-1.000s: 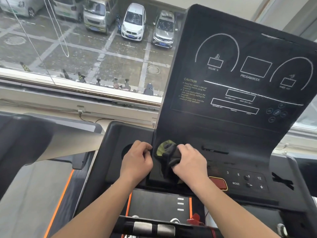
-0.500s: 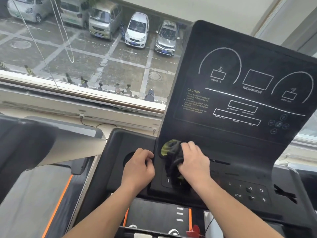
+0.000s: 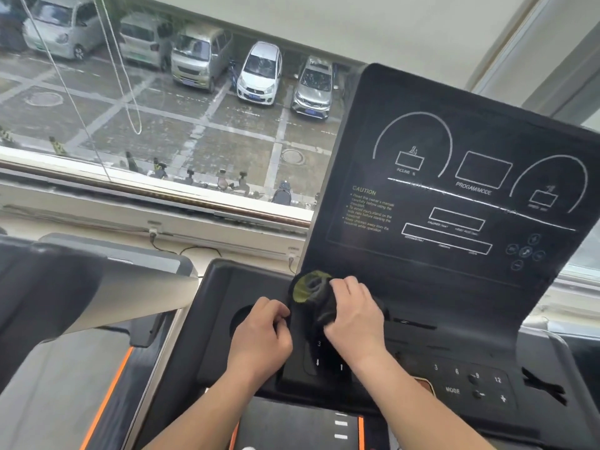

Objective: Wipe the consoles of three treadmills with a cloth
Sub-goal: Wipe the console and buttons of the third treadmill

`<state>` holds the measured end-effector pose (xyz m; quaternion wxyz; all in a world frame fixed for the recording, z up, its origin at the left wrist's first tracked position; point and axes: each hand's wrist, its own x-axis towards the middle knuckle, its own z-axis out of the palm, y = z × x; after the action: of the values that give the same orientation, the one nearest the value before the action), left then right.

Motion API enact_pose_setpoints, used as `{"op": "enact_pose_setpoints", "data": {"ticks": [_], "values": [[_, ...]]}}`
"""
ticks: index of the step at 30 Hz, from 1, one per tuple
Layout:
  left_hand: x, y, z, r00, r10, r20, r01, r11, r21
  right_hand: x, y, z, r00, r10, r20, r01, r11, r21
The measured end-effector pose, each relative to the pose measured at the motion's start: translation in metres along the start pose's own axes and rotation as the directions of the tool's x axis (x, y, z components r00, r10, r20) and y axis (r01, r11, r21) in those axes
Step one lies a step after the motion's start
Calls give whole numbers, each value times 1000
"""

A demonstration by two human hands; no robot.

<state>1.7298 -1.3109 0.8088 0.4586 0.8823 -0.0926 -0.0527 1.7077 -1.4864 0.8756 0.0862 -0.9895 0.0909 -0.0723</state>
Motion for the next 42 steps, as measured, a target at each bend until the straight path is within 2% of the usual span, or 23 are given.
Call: {"op": "enact_pose_setpoints", "data": {"ticks": [3, 9, 12, 15, 17, 18, 21, 24, 28, 32, 34, 37, 40, 42], "values": [[2, 2, -1, 1000, -2, -3, 2, 1000, -4, -7, -7, -5, 977, 23, 213, -33, 999, 44], [0, -4, -2, 998, 11, -57, -14, 998, -57, -29, -9, -16, 903, 16, 429, -54, 996, 76], [1, -6, -1, 998, 17, -54, -21, 998, -59, -40, -8, -21, 933, 2, 359, -32, 996, 78], [2, -3, 0, 1000, 7, -22, -8, 998, -62, -22, 2, -30, 986, 132, 104, -143, 985, 100], [1, 0, -2, 1000, -4, -15, 3, 998, -64, -5, 12, -35, 981, 189, -45, -185, 979, 81], [1, 2, -3, 1000, -10, -12, 10, 998, -60, 1, 16, -35, 976, 205, -72, -200, 978, 62], [-1, 3, -4, 1000, -16, 0, 16, 999, -42, 1, 17, -24, 974, 225, 27, -226, 971, 75], [1, 3, -4, 1000, -6, 3, 6, 1000, -19, -13, 1, -10, 975, 159, 157, -170, 984, 60], [2, 3, -4, 1000, -4, -16, 4, 1000, -10, -20, -13, -9, 944, 173, 279, -214, 969, 122], [1, 2, -6, 1000, 20, -19, -20, 1000, -3, -37, -12, -13, 929, 75, 361, -123, 986, 111], [0, 4, -6, 999, 30, -21, -29, 999, 13, -44, -8, -19, 895, 37, 445, -113, 983, 144], [-5, 13, -6, 999, -16, -39, 16, 1000, 11, -44, 14, -37, 826, 60, 560, -255, 927, 276], [-16, 41, -6, 994, 7, -105, -17, 995, -95, -49, 34, -52, 839, 128, 529, -370, 847, 382], [-28, 68, -2, 996, 43, -80, -58, 978, -199, -58, 33, -59, 850, 165, 500, -454, 710, 538]]}}
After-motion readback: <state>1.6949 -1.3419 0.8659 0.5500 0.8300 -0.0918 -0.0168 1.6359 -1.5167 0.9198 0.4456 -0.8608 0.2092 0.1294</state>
